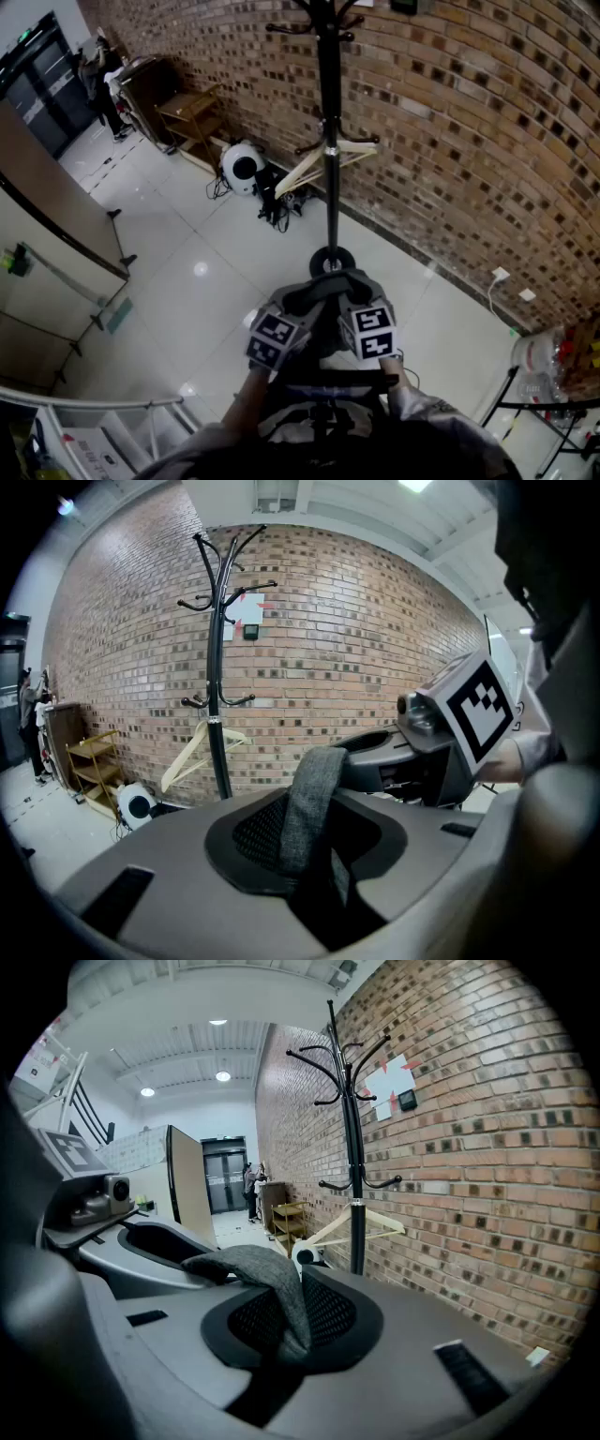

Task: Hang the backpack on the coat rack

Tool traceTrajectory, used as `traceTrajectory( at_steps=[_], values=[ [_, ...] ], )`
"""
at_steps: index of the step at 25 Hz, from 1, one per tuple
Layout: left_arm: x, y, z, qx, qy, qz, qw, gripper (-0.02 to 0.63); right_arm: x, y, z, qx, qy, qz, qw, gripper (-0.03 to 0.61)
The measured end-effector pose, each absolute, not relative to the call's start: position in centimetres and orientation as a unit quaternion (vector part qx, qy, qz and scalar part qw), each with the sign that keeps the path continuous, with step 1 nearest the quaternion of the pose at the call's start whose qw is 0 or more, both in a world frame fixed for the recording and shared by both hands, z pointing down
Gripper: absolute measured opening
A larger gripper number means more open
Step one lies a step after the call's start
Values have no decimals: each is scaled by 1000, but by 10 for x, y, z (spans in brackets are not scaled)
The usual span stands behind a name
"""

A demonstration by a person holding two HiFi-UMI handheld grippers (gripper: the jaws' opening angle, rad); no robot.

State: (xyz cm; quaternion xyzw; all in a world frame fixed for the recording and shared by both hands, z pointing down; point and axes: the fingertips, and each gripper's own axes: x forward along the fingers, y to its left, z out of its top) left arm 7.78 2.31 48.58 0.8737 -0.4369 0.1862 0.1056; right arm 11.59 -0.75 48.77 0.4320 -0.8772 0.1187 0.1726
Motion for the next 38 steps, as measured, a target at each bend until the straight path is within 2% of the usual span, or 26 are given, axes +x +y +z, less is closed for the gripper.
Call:
traceTrajectory(
  at_steps=[6, 38],
  values=[
    [64, -6, 483, 873, -433, 202, 98, 123, 103, -39, 484, 442, -875, 124, 156, 41],
    [-52, -221, 434, 930, -325, 173, 25, 123, -8, -236, 440, 553, -811, 100, 160, 41]
  ],
)
